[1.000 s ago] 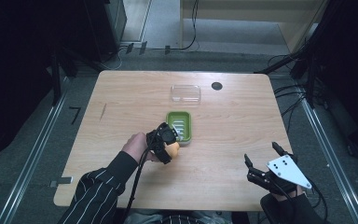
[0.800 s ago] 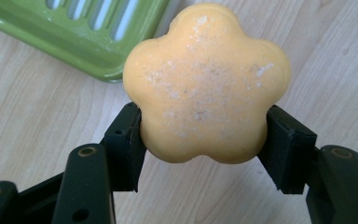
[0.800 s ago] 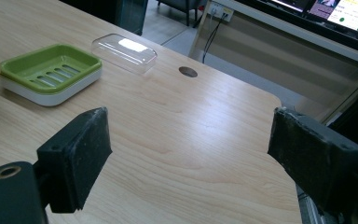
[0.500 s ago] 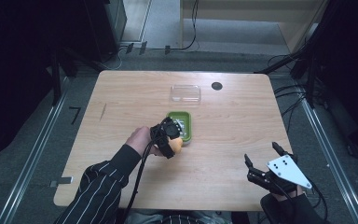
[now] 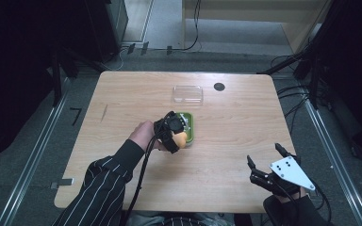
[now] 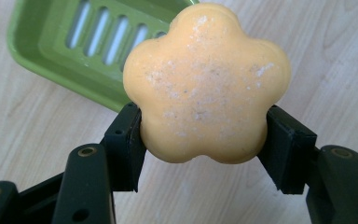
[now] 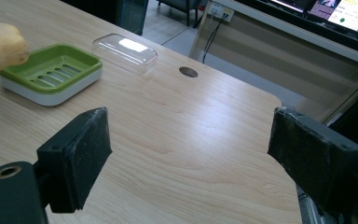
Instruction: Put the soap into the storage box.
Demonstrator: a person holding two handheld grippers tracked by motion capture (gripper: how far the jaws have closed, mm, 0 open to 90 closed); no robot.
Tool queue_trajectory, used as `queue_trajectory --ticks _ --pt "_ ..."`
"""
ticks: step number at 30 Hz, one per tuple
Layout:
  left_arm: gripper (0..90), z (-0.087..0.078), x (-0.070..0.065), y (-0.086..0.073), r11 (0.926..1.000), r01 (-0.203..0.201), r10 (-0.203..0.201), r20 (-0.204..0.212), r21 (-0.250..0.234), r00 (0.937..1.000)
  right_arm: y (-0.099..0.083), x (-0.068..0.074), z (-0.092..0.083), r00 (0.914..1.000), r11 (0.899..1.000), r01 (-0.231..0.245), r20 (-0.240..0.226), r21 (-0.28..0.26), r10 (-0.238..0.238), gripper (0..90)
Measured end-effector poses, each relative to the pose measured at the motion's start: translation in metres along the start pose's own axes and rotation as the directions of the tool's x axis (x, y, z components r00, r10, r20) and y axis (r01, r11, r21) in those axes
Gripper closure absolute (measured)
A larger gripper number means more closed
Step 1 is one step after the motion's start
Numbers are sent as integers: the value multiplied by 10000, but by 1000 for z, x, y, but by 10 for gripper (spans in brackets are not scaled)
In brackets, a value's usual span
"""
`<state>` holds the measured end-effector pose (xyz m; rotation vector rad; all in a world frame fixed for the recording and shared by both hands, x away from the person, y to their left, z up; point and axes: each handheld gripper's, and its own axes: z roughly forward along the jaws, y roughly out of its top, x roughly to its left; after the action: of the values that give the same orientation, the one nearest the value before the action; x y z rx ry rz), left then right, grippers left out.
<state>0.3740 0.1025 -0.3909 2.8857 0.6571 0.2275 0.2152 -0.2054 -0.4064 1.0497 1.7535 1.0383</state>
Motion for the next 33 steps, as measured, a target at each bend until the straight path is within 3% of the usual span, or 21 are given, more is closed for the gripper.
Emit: queue_trajectory --ticks 20,33 --pt "395 -6 27 8 9989 263 -275 -302 -389 9992 0 0 0 10000 10000 8 11 4 -8 134" --pt "395 2 38 17 9984 354 -371 -370 -443 9986 0 0 0 10000 10000 10 1 -2 -10 133"
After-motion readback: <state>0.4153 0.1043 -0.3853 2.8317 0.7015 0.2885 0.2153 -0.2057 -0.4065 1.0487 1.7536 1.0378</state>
